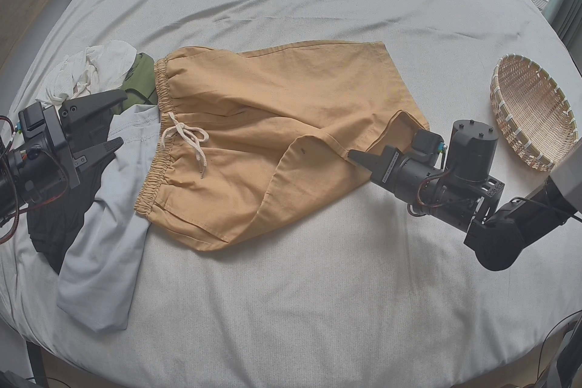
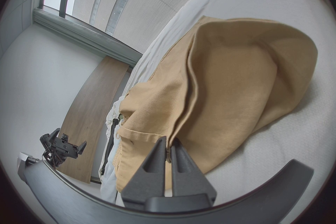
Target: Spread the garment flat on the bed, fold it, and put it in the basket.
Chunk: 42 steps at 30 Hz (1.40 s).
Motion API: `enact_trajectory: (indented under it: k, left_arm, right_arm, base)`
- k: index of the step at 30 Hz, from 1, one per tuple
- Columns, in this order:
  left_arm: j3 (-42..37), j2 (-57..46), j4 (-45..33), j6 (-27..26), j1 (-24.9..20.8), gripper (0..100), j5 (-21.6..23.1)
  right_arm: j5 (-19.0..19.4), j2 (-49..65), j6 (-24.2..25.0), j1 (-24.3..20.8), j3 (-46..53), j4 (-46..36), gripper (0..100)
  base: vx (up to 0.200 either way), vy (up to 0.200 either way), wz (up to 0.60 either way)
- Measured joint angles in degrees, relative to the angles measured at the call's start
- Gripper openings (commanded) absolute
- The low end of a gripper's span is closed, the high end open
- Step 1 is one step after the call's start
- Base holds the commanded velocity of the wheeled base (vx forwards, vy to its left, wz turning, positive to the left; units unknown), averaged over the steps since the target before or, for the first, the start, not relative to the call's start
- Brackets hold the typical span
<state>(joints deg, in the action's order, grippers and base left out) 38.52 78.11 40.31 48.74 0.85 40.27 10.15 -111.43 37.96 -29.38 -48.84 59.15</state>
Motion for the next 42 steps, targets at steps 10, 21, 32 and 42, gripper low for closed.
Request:
enact_trajectory:
  k: [10,21,32,42]
  left_arm:
    - [-0.5,-0.1,0.0,0.0,-0.2,100,0.0]
    - [-4.7,2.7,-0.4,-3.2,-0.5,100,-0.5]
    - [-9.0,5.8,-0.4,-8.0,-0.3,100,-0.2]
    - [-11.6,10.3,-0.2,-15.6,-0.8,100,-0.8]
  right_arm:
    - [-0.2,15.0,-2.5,2.2,8.7,-14.1,0]
    - [-0.2,34.9,-6.6,8.1,20.8,-35.5,0]
    - [-0.3,40.8,-7.5,10.2,27.0,-37.9,100]
    - [-0.3,41.9,-7.5,10.4,27.1,-37.8,100]
  base:
    - [0.000,0.000,0.00]
    - [0.000,0.000,0.00]
    - [0.000,0.000,0.00]
    - [0.000,0.000,0.00]
